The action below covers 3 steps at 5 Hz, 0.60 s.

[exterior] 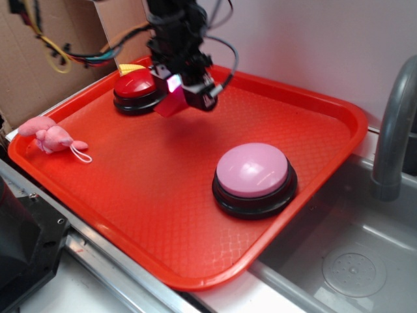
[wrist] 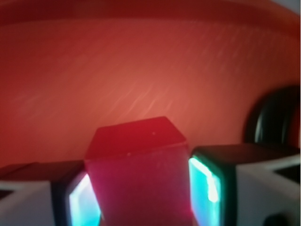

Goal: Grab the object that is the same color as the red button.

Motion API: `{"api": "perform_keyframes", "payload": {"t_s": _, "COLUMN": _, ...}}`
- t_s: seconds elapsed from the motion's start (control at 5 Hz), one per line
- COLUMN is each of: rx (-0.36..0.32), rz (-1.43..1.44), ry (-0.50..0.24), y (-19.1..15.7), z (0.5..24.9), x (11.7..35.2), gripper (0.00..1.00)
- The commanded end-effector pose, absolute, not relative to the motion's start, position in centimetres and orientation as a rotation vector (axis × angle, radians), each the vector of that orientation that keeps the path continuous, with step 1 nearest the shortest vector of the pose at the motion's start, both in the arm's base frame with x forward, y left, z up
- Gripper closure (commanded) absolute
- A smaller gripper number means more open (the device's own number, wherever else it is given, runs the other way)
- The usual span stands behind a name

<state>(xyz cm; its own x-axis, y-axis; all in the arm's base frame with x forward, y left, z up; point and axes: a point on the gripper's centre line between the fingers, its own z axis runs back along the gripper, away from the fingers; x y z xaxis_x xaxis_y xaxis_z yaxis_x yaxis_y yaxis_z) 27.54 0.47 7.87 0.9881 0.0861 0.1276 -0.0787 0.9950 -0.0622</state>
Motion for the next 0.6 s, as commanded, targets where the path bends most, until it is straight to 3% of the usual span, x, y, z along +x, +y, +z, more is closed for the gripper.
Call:
{"api": "perform_keyframes", "payload": {"t_s": 0.0, "rx": -0.018, "rz": 0.170, "ry": -0.077, "y": -1.5, "z": 15.3, "x": 22.5, "gripper": 1.00}}
{"api": "perform_keyframes", "payload": {"t_s": 0.4, "rx": -0.103, "rz": 0.107, "ry": 0.040, "y": -2.0, "z": 15.9, "x": 18.0, "gripper": 1.00}}
